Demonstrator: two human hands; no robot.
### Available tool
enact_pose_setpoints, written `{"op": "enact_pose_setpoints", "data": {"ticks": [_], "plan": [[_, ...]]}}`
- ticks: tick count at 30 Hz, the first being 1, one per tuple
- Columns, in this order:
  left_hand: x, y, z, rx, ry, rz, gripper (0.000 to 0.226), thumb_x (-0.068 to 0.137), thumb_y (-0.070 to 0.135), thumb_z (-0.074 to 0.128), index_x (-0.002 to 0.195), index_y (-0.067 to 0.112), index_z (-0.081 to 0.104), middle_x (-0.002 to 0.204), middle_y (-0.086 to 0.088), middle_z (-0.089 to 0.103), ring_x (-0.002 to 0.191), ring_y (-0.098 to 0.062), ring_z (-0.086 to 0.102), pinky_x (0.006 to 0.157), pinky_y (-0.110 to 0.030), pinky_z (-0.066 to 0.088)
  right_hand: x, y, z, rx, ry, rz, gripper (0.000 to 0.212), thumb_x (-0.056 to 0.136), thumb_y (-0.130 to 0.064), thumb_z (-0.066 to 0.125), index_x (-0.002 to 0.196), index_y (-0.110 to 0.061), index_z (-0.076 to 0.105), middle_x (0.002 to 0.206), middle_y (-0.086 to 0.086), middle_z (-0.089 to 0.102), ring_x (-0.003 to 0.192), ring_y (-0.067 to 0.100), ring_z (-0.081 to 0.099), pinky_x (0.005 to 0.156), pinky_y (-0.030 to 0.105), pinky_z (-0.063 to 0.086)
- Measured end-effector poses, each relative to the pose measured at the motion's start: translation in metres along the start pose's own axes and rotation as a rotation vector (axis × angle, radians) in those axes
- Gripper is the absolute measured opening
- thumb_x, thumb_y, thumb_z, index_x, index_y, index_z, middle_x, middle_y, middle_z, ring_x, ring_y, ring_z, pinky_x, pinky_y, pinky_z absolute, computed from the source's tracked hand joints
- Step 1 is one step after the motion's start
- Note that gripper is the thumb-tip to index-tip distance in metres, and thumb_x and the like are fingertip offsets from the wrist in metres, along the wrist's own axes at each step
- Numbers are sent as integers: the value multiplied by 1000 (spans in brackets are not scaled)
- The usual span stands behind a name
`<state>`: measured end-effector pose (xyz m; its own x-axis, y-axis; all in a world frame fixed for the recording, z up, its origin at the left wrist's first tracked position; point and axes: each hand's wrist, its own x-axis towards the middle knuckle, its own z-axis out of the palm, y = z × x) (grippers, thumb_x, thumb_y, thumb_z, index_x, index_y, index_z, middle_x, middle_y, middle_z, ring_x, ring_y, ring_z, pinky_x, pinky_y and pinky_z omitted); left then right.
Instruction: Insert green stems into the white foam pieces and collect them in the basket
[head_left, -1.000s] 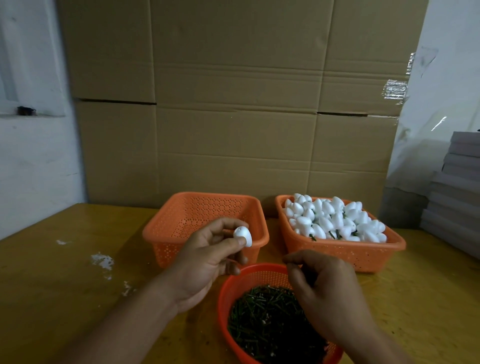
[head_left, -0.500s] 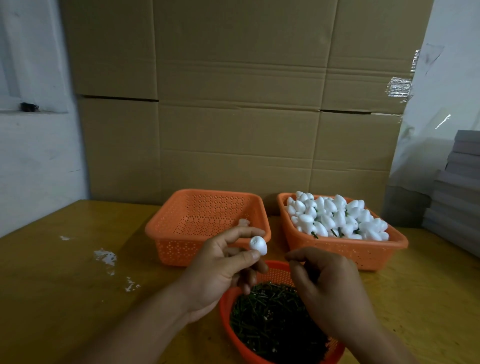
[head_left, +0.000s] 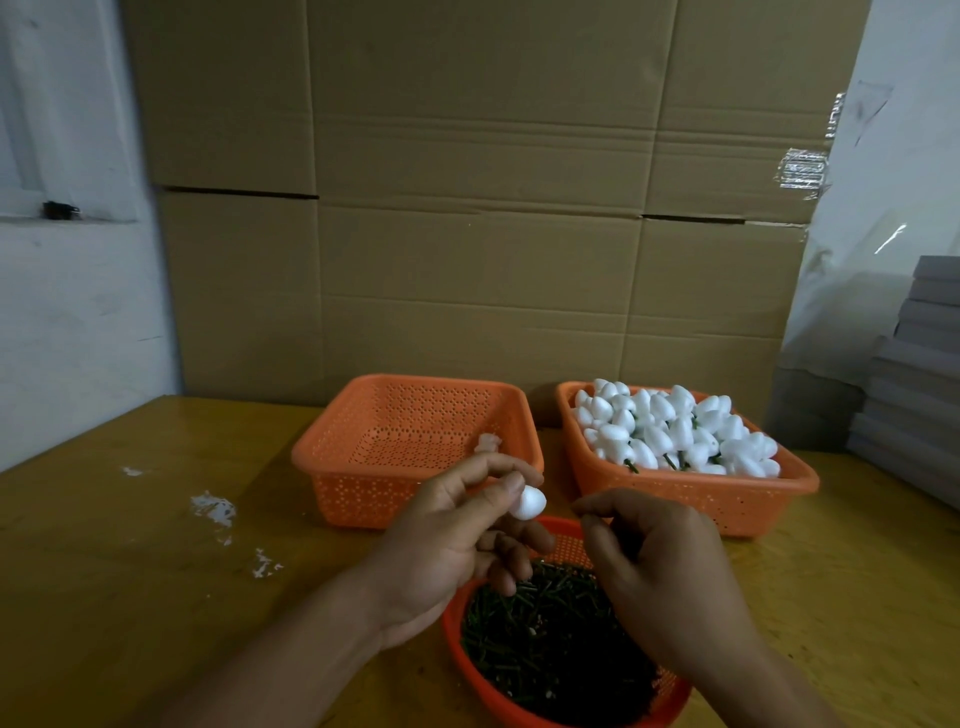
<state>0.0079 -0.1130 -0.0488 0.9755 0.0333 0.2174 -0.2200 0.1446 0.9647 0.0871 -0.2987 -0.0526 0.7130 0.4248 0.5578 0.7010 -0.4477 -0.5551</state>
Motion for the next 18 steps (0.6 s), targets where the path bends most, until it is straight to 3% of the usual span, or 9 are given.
{"op": "enact_pose_setpoints", "data": {"ticks": [8, 12, 18], "plan": [[0, -1, -1, 37, -15, -1, 7, 99, 22, 59, 104, 20, 62, 90, -20, 70, 69, -23, 60, 57, -29, 49, 0, -2, -1, -7, -15, -1, 16, 88, -26, 65, 99, -30, 76, 52, -12, 60, 44, 3, 53, 49, 21, 35], [0, -1, 0, 52, -11, 7, 9, 97, 18, 57, 104, 20, 61, 91, -21, 69, 69, -24, 60, 57, -30, 48, -1, -3, -3, -51, -32, -31, 16, 87, -26, 68, 96, -35, 76, 55, -14, 62, 47, 3, 52, 50, 27, 42], [1, -3, 1, 52, 24, -7, 40, 83, 19, 60, 123, 24, 60, 89, -16, 70, 70, -24, 61, 59, -30, 50, -3, -11, -4, -201, -333, -72, 23, 82, -36, 67, 100, -50, 67, 85, -18, 72, 75, 5, 66, 70, 35, 54]]}}
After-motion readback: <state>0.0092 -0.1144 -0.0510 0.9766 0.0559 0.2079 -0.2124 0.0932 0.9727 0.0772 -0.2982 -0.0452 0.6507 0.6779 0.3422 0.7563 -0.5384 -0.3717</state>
